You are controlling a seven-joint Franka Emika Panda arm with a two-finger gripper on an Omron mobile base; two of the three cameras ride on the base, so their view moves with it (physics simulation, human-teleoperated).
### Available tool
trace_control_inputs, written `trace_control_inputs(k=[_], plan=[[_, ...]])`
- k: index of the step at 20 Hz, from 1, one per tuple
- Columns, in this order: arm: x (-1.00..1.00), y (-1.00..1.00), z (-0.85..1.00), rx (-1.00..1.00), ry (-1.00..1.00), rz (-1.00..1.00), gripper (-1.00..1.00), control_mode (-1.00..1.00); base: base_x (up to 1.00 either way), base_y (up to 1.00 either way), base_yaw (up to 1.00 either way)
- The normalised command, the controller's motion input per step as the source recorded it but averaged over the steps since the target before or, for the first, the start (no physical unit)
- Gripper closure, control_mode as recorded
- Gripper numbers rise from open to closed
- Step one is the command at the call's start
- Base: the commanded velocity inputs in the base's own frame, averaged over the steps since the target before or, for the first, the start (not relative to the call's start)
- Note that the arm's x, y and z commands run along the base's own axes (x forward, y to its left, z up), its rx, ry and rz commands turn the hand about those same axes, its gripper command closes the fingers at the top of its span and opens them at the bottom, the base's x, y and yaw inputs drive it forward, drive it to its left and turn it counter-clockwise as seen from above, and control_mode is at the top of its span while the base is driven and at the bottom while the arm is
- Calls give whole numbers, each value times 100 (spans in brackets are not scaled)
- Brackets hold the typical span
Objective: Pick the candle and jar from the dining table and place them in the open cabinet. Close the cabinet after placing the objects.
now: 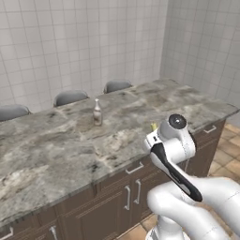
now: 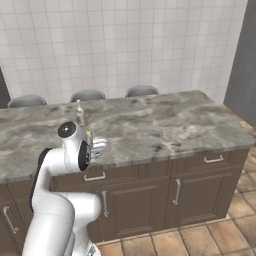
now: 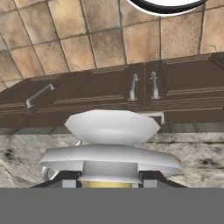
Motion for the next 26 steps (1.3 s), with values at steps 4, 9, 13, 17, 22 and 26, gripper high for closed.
trace_control_inputs(k=[4,9,13,17,22,26], plan=[[0,0,0,0,0,0,100,100,-71,5,-19],[0,0,0,0,0,0,100,100,-22,0,-40],[0,0,0,0,0,0,100,100,2,0,-50],[0,0,0,0,0,0,100,100,29,0,-47],[0,0,0,0,0,0,100,100,27,0,-54],[0,0,0,0,0,0,100,100,33,0,-56]])
